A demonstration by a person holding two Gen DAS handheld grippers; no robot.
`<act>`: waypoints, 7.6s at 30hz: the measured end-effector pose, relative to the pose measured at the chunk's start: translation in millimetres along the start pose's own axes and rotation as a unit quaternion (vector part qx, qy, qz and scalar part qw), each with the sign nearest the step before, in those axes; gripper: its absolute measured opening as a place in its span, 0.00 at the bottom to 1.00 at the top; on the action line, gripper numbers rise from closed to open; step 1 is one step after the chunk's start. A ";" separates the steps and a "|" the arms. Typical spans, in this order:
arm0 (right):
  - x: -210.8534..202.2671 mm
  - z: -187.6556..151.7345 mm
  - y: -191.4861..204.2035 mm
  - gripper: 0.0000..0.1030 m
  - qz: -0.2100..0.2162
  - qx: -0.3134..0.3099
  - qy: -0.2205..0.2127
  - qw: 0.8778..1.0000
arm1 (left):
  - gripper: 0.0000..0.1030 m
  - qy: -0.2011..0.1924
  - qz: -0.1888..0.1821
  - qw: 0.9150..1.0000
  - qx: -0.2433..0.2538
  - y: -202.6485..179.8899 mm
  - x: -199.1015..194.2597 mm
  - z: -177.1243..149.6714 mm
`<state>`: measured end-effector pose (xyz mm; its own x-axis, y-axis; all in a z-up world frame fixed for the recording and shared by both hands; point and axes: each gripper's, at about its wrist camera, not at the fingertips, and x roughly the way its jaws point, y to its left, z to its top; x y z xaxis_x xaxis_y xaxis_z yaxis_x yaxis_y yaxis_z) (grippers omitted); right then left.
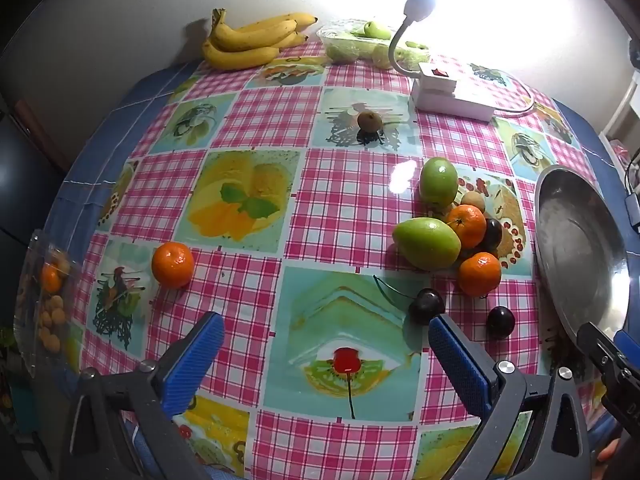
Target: Organize fruits
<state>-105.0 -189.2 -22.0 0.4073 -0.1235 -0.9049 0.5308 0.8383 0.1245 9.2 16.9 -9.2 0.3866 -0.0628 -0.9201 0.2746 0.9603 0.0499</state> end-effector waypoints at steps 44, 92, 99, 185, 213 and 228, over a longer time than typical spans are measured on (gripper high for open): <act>-2.8 3.8 9.2 0.95 0.030 -0.026 -0.012 0.999 | 1.00 -0.010 -0.019 1.000 -0.015 13.3 -1.5 4.0; 64.9 8.3 73.7 0.31 0.061 -0.092 0.111 0.988 | 0.50 0.082 -0.023 0.995 -0.056 147.1 80.6 46.8; 67.3 11.5 71.5 0.30 0.065 -0.088 0.114 0.987 | 0.41 0.083 -0.023 0.994 -0.064 154.2 86.4 44.3; 61.0 86.1 -118.7 0.27 -0.057 0.170 0.063 0.982 | 0.41 0.051 -0.152 0.978 0.134 -228.1 64.1 63.9; 4.2 100.6 -112.2 0.37 -0.056 0.155 -0.004 0.986 | 0.48 0.004 -0.157 0.982 0.105 -201.4 9.0 75.7; 22.3 96.5 -107.2 0.75 -0.057 0.133 0.022 0.989 | 0.83 0.008 -0.060 0.997 0.053 -164.0 27.4 80.9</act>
<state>-81.1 -333.1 -16.3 0.3040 -0.1815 -0.9352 0.7503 0.6505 0.1177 46.0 -164.3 -11.2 0.3317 -0.1708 -0.9278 0.4104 0.9116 -0.0211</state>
